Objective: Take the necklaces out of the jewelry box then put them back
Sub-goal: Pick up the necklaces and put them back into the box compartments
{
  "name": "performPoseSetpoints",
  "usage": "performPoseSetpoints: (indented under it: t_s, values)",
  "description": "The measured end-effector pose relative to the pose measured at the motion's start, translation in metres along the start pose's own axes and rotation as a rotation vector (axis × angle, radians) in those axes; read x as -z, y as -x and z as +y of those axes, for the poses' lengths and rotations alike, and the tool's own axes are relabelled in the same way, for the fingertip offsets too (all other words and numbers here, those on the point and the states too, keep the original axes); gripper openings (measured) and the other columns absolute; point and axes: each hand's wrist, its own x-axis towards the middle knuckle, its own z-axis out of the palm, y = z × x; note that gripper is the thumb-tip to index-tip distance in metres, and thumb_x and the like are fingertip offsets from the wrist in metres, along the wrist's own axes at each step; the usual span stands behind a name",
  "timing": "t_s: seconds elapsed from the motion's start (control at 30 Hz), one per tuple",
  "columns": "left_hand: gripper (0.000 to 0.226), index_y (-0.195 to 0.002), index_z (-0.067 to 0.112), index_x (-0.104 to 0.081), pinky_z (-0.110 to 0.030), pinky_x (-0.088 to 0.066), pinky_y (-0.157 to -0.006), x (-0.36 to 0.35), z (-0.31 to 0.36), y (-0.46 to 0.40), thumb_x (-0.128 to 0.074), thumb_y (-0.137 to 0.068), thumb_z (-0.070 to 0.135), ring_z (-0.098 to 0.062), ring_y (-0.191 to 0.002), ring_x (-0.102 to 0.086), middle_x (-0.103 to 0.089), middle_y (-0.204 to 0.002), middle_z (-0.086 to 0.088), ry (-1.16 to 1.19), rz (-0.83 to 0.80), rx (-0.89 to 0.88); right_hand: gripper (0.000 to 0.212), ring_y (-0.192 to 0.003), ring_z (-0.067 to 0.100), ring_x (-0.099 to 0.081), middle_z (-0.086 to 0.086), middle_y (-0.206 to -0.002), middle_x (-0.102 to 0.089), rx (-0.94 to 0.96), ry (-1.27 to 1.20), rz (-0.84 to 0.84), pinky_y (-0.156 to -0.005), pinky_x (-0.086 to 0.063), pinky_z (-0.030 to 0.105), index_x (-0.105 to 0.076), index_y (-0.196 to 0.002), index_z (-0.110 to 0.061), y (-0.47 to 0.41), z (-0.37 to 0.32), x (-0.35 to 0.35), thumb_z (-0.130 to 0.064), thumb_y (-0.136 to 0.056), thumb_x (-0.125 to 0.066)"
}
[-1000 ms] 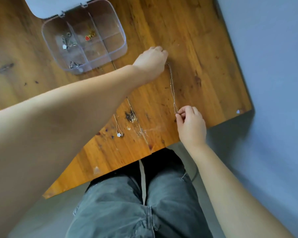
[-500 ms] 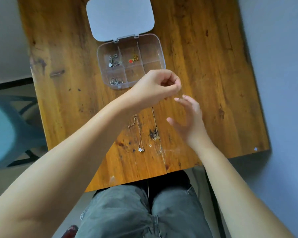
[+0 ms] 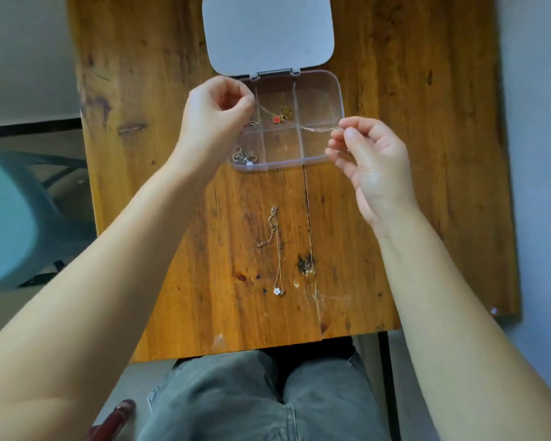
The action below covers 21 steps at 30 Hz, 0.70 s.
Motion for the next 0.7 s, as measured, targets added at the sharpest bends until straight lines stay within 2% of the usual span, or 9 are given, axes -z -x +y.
performPoseSetpoints:
  t_s: [0.07,0.13,0.17,0.27,0.37,0.53,0.63,0.7]
  values:
    - [0.009,-0.079,0.021,-0.060,-0.008,-0.044,-0.057,-0.010,-0.004,0.004,-0.057,-0.084,0.015,0.005,-0.060,-0.052,-0.058,-0.071,0.012,-0.129,-0.042,-0.049,0.021,-0.093,0.011,-0.067,-0.002,-0.095,-0.067,-0.005,0.141,-0.067,-0.087,-0.055,0.025,-0.062,-0.110,-0.012,-0.010,-0.005,-0.020,-0.009,-0.097,-0.046]
    - [0.006,-0.083,0.017,-0.060,-0.007,-0.044,-0.058,-0.022,-0.009,0.006,-0.056,-0.087,0.014,0.004,-0.063,-0.052,-0.058,-0.074,0.010,-0.241,-0.068,-0.101,0.026,-0.095,0.009,-0.066,-0.003,-0.100,-0.067,-0.013,0.286,-0.134,-0.088,-0.054,0.025,-0.062,-0.115,-0.012,-0.020,-0.008,-0.039,-0.009,-0.098,-0.043]
    - [0.006,-0.085,0.015,-0.061,-0.010,-0.046,-0.061,-0.027,-0.012,0.006,-0.056,-0.087,0.014,0.000,-0.067,-0.054,-0.060,-0.077,0.006,-0.295,-0.082,-0.123,0.027,-0.096,0.009,-0.065,-0.001,-0.103,-0.067,-0.028,0.337,-0.158,-0.090,-0.054,0.028,-0.063,-0.116,-0.012,-0.025,-0.009,-0.047,-0.009,-0.097,-0.043]
    - [0.013,-0.094,0.008,-0.064,-0.031,-0.051,-0.081,-0.037,-0.022,0.005,-0.054,-0.088,0.013,-0.018,-0.085,-0.060,-0.067,-0.094,-0.006,-0.432,-0.135,-0.155,0.026,-0.098,0.018,-0.065,0.006,-0.106,-0.068,-0.113,0.472,-0.211,-0.092,-0.054,0.038,-0.066,-0.113,-0.011,-0.037,-0.009,-0.058,-0.010,-0.096,-0.046]
    - [0.015,-0.097,0.009,-0.065,-0.032,-0.050,-0.081,-0.040,-0.030,0.005,-0.053,-0.089,0.011,-0.019,-0.087,-0.059,-0.068,-0.098,-0.007,-0.502,-0.170,-0.176,0.025,-0.098,0.026,-0.066,0.015,-0.107,-0.069,-0.163,0.548,-0.210,-0.088,-0.056,0.041,-0.068,-0.106,-0.006,-0.042,-0.006,-0.058,-0.008,-0.096,-0.045]
    - [0.018,-0.098,0.008,-0.067,-0.032,-0.050,-0.080,-0.037,-0.034,0.006,-0.051,-0.091,0.012,-0.021,-0.088,-0.061,-0.069,-0.097,-0.009,-0.557,-0.213,-0.227,0.029,-0.101,0.018,-0.067,0.010,-0.117,-0.066,-0.190,0.454,-0.194,-0.080,-0.057,0.025,-0.061,-0.120,-0.007,-0.040,-0.007,-0.044,-0.006,-0.097,-0.043]
    - [0.017,-0.098,0.007,-0.067,-0.028,-0.046,-0.075,-0.031,-0.031,0.013,-0.052,-0.092,0.012,-0.019,-0.087,-0.057,-0.066,-0.097,-0.010,-0.533,-0.174,-0.293,0.026,-0.089,0.009,-0.068,0.007,-0.108,-0.068,-0.112,0.455,-0.186,-0.067,-0.057,0.014,-0.062,-0.115,-0.009,-0.024,-0.004,-0.023,-0.007,-0.098,-0.043]
    - [0.014,-0.096,0.006,-0.065,-0.030,-0.047,-0.072,-0.025,-0.030,0.026,-0.053,-0.091,0.011,-0.019,-0.084,-0.056,-0.064,-0.094,-0.010,-0.495,-0.192,-0.376,0.024,-0.080,0.007,-0.066,0.004,-0.100,-0.068,-0.101,0.502,-0.225,-0.059,-0.054,0.013,-0.062,-0.109,-0.012,-0.001,0.011,-0.007,-0.005,-0.096,-0.043]
